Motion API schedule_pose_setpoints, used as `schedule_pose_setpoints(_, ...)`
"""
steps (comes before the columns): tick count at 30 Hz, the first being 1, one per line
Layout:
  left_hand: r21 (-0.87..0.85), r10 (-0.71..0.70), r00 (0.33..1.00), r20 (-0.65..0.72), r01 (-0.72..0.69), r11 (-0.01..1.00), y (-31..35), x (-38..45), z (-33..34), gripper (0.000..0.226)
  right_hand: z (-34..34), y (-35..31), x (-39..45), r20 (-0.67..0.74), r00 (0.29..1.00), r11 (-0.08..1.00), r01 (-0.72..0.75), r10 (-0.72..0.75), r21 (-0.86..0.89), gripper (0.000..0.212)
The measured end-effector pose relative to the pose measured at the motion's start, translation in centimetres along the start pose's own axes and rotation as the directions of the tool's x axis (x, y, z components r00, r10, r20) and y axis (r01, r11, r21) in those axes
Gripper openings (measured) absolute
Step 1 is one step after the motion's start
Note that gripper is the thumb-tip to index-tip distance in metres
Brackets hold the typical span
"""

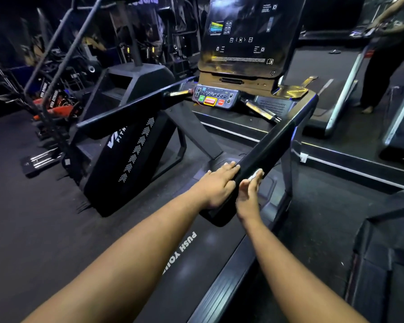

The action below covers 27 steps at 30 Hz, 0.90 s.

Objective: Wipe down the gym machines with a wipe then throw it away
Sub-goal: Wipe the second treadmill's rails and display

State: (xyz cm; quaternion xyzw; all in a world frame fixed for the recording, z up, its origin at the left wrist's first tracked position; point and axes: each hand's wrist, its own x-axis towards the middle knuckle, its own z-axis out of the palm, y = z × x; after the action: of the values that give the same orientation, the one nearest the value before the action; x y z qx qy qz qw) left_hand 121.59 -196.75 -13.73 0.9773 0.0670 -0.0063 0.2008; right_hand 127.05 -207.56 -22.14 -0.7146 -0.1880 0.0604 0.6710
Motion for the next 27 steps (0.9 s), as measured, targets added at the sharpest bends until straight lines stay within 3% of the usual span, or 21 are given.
schedule_pose_setpoints(7,0.002,0.012,1.000,0.011,-0.012,1.000,-0.5,0.3,0.2,0.062,2.4,0.3,-5.1,0.046,0.997,0.997,0.054,-0.056,0.048,0.130)
schedule_pose_setpoints(13,0.027,0.011,1.000,0.007,-0.011,1.000,-0.3,0.4,0.3,0.060,1.1,-0.1,-1.5,-0.077,0.962,0.962,-0.253,0.261,0.105,0.152)
schedule_pose_setpoints(22,0.004,-0.002,1.000,0.007,0.002,1.000,-0.1,0.3,0.1,0.056,0.0,-1.5,0.6,-0.012,0.997,0.992,0.079,-0.080,-0.099,0.152)
schedule_pose_setpoints(27,-0.018,0.000,1.000,0.008,0.000,1.000,-0.1,0.4,0.0,0.059,-1.1,-0.2,1.6,-0.007,0.997,0.997,0.076,-0.077,-0.011,0.128)
